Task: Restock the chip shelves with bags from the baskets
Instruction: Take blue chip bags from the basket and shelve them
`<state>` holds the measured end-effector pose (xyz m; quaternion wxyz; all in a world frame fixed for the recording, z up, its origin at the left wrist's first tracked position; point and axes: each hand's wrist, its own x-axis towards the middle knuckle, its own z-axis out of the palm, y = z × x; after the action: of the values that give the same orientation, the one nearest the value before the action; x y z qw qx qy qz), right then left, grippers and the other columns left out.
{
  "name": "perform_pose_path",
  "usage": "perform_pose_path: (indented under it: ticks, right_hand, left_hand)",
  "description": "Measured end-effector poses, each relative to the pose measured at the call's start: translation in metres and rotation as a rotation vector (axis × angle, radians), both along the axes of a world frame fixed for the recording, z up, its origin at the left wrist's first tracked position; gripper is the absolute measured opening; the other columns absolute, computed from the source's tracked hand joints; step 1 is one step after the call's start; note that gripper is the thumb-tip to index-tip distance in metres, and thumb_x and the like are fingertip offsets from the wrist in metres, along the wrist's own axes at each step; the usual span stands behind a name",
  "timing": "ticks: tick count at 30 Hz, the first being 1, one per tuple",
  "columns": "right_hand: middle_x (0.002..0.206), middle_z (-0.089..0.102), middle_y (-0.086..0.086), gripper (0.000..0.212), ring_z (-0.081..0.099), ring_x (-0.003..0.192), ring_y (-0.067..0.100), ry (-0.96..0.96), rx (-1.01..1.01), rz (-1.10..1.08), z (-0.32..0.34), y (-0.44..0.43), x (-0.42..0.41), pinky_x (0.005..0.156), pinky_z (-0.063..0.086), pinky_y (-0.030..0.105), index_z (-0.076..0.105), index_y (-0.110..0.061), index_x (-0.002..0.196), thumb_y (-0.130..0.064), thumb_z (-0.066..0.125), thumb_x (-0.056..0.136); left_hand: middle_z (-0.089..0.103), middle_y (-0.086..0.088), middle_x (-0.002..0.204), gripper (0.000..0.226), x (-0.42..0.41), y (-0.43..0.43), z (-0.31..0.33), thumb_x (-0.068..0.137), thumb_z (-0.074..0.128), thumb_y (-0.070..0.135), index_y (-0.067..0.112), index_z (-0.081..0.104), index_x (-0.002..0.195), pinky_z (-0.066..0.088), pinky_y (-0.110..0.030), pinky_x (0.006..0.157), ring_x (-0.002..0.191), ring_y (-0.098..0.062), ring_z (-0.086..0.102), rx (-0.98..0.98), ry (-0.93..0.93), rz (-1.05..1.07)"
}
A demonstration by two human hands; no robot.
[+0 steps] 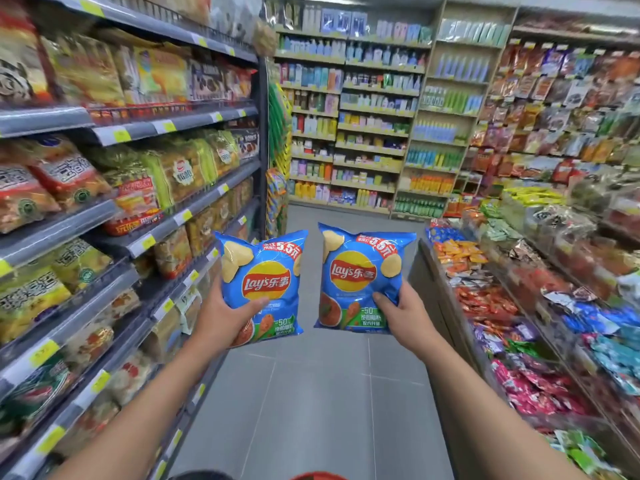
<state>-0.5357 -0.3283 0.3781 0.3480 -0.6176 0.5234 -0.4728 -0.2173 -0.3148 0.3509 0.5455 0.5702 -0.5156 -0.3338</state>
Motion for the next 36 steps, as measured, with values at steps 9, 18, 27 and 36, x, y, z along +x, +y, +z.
perform_pose_path:
  ticks: [9,18,27,36]
  right_hand:
    - [0.115,0.075,-0.003,0.023,0.074,0.102,0.019,-0.008,-0.014,0.363,0.018,0.003,0.026,0.091,0.059,0.053,0.061,-0.025,0.119,-0.011,0.062,0.101]
    - [0.119,0.072,-0.008,0.030,0.068,0.113,0.012,-0.062,-0.108,0.716,0.033,0.073,0.124,0.096,0.055,0.030,0.060,-0.023,0.123,-0.002,0.059,0.101]
    - [0.130,0.065,-0.017,0.036,0.060,0.118,-0.003,-0.027,-0.162,1.103,0.059,0.219,0.243,0.097,0.049,0.020,0.054,-0.027,0.138,-0.014,0.056,0.104]
    - [0.126,0.065,-0.017,0.033,0.059,0.112,-0.009,-0.053,-0.175,1.398,0.073,0.456,0.330,0.085,0.048,0.008,0.056,-0.026,0.134,-0.012,0.056,0.104]
  left_hand:
    - [0.070,0.011,0.112,0.055,-0.003,0.116,0.043,0.083,0.085,0.008,0.034,0.054,0.119,0.055,-0.009,0.065,0.085,0.010,0.070,-0.094,0.007,0.317]
    - [0.070,0.009,0.116,0.062,0.033,0.273,0.069,0.081,0.087,0.015,0.025,0.052,0.132,0.059,-0.017,0.077,0.095,0.001,0.069,-0.081,-0.014,0.645]
    - [0.068,0.011,0.121,0.076,0.067,0.498,0.092,0.076,0.093,0.037,0.027,0.050,0.138,0.056,-0.032,0.095,0.106,-0.005,0.067,-0.068,-0.046,0.977]
    - [0.066,0.017,0.108,0.059,0.054,0.769,0.108,0.080,0.088,0.017,0.041,0.048,0.115,0.052,-0.014,0.080,0.086,0.012,0.065,-0.073,-0.121,1.330]
